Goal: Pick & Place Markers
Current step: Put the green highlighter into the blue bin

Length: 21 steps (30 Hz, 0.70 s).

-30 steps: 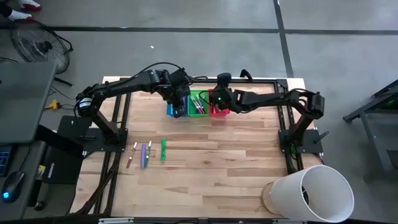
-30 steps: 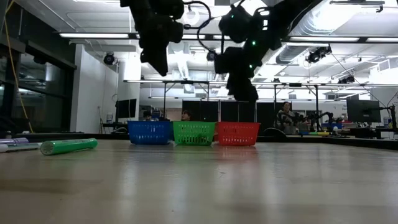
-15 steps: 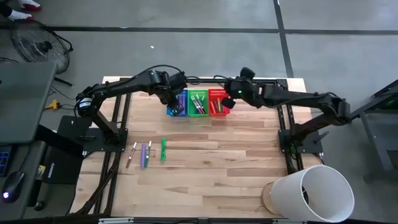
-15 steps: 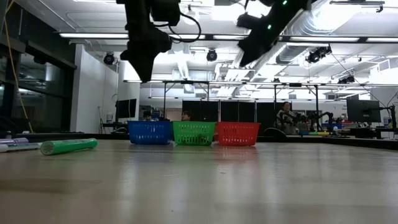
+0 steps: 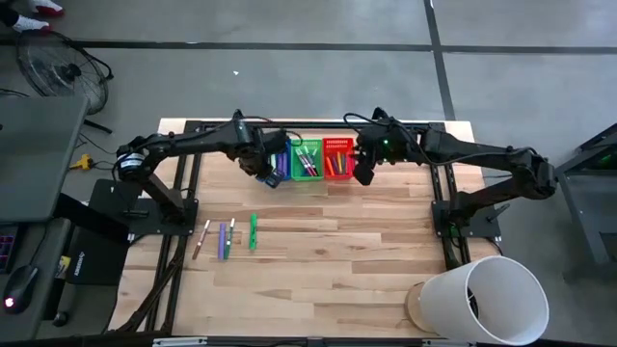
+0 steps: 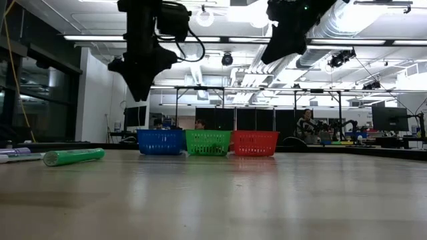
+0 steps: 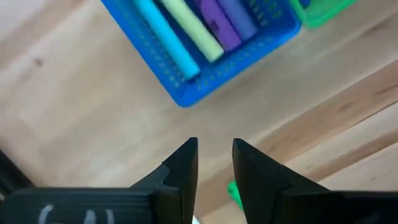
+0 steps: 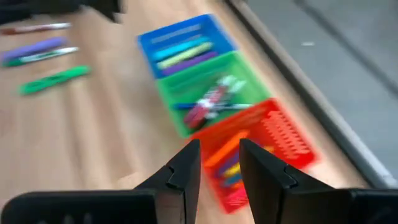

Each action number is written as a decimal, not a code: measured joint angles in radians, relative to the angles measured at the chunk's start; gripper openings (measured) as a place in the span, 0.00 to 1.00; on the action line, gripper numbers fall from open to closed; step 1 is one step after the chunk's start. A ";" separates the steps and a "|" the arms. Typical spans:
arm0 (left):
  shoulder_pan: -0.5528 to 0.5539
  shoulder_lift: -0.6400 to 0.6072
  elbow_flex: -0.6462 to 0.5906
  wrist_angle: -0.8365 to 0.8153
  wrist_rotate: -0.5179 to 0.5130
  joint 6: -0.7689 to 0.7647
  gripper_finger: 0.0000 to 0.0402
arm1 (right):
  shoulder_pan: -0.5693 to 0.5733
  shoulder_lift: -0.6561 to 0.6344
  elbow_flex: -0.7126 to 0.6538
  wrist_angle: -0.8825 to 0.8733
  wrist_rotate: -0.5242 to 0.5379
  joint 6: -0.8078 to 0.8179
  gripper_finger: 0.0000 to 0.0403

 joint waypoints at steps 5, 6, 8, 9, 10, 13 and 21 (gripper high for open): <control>-0.070 0.001 -0.053 0.007 0.000 -0.134 0.24 | 0.000 -0.002 0.000 -0.007 -0.169 -0.021 0.25; -0.084 0.001 -0.063 0.009 0.000 -0.159 0.24 | 0.000 -0.003 0.000 -0.012 -0.186 -0.034 0.25; -0.117 0.001 -0.081 0.016 0.001 -0.208 0.24 | 0.000 -0.003 0.000 -0.032 -0.190 -0.043 0.25; -0.132 0.001 -0.091 0.035 0.003 -0.233 0.24 | 0.000 -0.003 0.000 -0.050 -0.186 -0.045 0.24; -0.148 0.001 -0.102 0.058 0.009 -0.258 0.24 | 0.000 -0.003 0.000 -0.067 -0.179 -0.046 0.24; -0.191 0.001 -0.129 0.081 0.021 -0.367 0.24 | 0.000 -0.004 0.000 -0.104 -0.170 -0.047 0.24; -0.294 0.001 -0.173 0.075 0.021 -0.660 0.24 | 0.000 -0.004 0.000 -0.139 -0.179 -0.063 0.24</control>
